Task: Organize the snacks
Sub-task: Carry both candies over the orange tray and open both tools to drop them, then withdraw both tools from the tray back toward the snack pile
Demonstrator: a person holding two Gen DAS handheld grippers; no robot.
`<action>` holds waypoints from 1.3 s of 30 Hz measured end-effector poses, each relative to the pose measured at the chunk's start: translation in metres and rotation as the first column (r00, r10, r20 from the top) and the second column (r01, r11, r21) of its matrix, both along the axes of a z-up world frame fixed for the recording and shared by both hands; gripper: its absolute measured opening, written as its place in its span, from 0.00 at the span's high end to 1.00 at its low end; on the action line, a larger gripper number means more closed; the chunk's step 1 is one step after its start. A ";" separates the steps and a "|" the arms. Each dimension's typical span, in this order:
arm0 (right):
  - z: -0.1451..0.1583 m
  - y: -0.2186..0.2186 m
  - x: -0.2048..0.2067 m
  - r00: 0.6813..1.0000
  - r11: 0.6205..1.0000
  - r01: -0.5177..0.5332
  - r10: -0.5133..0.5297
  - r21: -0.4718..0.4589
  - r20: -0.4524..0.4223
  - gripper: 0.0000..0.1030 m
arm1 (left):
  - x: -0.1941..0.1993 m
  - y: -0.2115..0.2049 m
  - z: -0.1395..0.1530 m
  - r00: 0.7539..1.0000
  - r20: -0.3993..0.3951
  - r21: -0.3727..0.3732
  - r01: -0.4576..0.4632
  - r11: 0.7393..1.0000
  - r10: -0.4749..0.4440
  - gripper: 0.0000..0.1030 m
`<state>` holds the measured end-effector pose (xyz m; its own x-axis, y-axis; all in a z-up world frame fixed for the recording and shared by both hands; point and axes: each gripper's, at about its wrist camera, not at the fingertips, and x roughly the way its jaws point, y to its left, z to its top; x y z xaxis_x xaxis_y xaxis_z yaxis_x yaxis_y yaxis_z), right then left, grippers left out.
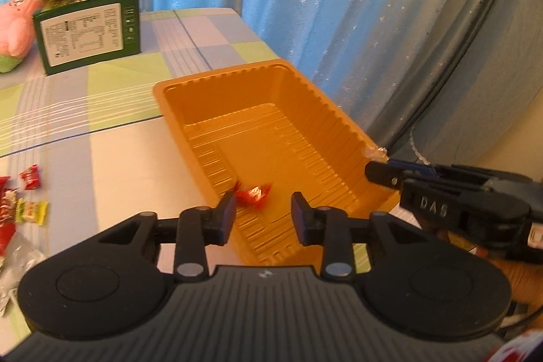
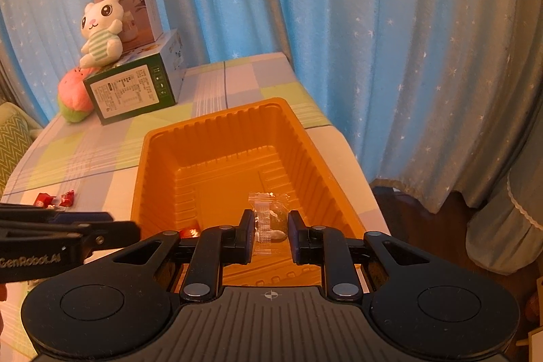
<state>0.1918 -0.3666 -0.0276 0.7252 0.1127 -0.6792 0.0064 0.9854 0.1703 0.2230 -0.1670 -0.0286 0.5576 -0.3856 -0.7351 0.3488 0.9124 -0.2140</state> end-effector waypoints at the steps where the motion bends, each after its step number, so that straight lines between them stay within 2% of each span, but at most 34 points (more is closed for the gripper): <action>1: 0.000 0.001 0.000 1.000 1.000 -0.002 0.002 0.004 -0.001 0.80 | -0.002 0.003 0.000 1.000 0.004 0.004 -0.005 1.000 0.005 0.62; 3: 0.000 0.003 0.000 1.000 1.000 -0.007 0.007 0.006 -0.001 0.80 | -0.007 0.009 0.000 1.000 0.010 0.010 -0.017 1.000 0.017 0.51; 7: 0.002 0.006 0.002 1.000 1.000 -0.014 0.014 0.020 0.004 0.79 | -0.015 0.021 -0.002 0.999 0.013 0.013 -0.041 0.999 0.041 0.46; 11: -0.001 0.005 0.009 1.000 0.997 -0.023 0.024 0.079 -0.008 0.79 | -0.018 0.031 -0.005 0.998 0.011 0.027 -0.063 0.998 0.063 0.39; 13: -0.001 0.002 0.010 1.000 0.995 -0.012 0.013 0.100 -0.008 0.60 | -0.021 0.036 -0.007 0.997 0.013 0.035 -0.072 0.997 0.072 0.34; 14: 0.000 0.001 0.009 1.000 0.994 -0.001 0.001 0.106 -0.002 0.38 | -0.023 0.038 -0.008 0.997 0.013 0.034 -0.076 0.997 0.075 0.32; 15: 0.001 0.000 0.007 1.000 0.994 0.013 -0.014 0.112 0.009 0.34 | -0.025 0.041 -0.008 0.997 0.012 0.033 -0.080 0.996 0.080 0.32; 25: 0.019 0.000 -0.028 0.999 0.991 0.050 -0.052 0.127 0.009 0.34 | -0.056 0.057 -0.003 0.995 0.011 0.036 -0.103 0.994 0.103 0.28; 34: 0.042 0.026 -0.078 0.999 0.996 0.035 -0.038 0.083 0.037 0.34 | -0.097 0.079 0.014 0.992 0.026 0.056 -0.126 0.990 0.125 0.27; 39: 0.052 0.043 -0.101 0.999 0.996 0.019 -0.023 0.092 0.042 0.34 | -0.122 0.095 0.023 0.990 0.043 0.073 -0.140 0.988 0.137 0.23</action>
<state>0.0908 -0.3240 0.0243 0.7565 0.1573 -0.6348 0.0177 0.9654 0.2603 0.1007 -0.0719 -0.0056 0.6298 -0.2472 -0.7364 0.2246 0.9655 -0.1319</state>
